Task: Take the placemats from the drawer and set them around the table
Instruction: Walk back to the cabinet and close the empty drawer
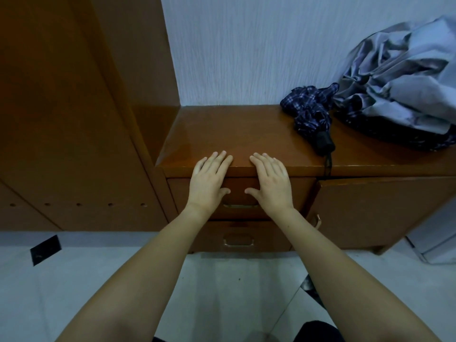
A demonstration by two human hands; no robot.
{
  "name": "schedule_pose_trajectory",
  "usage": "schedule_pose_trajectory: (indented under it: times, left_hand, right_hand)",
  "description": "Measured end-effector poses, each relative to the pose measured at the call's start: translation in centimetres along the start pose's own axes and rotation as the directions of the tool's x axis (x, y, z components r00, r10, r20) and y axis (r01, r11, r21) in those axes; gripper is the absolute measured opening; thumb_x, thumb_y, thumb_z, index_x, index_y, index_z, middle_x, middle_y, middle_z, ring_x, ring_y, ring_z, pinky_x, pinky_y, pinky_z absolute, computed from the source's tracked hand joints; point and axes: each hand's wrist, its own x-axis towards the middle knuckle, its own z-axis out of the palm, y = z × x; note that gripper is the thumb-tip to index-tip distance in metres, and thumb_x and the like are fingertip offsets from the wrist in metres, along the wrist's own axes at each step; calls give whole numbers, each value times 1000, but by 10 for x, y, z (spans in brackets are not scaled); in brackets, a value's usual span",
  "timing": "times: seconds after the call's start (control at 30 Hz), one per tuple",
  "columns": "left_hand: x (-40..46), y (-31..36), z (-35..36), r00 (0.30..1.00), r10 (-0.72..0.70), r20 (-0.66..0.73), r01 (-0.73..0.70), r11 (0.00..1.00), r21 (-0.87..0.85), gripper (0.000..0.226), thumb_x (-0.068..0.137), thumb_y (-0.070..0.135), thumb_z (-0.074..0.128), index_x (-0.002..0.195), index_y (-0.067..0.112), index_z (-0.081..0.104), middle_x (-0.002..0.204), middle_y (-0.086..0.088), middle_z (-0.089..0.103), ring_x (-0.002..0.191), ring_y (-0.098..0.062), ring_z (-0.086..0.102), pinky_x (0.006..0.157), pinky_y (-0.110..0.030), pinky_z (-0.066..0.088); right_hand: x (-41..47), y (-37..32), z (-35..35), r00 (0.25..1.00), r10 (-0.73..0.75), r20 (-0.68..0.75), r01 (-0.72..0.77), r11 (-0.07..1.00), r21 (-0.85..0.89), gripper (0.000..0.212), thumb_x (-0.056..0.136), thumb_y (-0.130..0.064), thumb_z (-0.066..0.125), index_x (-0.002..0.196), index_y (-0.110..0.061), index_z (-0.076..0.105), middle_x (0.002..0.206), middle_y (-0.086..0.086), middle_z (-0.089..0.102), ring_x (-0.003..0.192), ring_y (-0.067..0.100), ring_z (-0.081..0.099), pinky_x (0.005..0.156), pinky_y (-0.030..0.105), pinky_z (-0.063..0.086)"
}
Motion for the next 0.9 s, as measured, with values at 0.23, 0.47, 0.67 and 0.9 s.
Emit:
schedule_pose_trajectory:
  times: [0.23,0.47,0.67,0.9]
  left_hand:
    - [1,-8,11,997,19,-70,-20,1000,-20,83,71,23,81,143,16,40,148,-4,43,139,-24,35,114,-39,23]
    - [-2,-7,12,998,31,-52,-31,999,-12,84,74,24,80,145,16,37,149,-4,41,140,-24,33,115,-40,21]
    - [-3,-4,-2,999,16,47,-16,1000,-12,84,83,33,71,150,17,24,156,-2,27,145,-22,19,118,-38,12]
    - [11,-2,-57,924,39,381,-9,997,-80,90,89,41,62,153,16,3,161,-2,4,148,-20,1,120,-36,5]
  right_hand:
    - [2,-1,11,997,15,-71,-14,1000,5,81,65,-33,84,134,-9,48,138,8,52,134,26,42,114,37,19]
    - [-1,-2,11,998,5,-66,-6,1000,-17,81,68,-35,83,136,-9,47,140,8,50,135,25,40,115,36,17]
    - [-4,-7,-3,999,-4,39,6,998,-68,86,76,-43,75,144,-9,35,149,9,39,141,25,29,118,39,14]
    - [16,-17,-58,898,37,439,-39,999,-5,89,86,-37,66,152,-13,12,160,6,13,147,23,7,120,38,5]
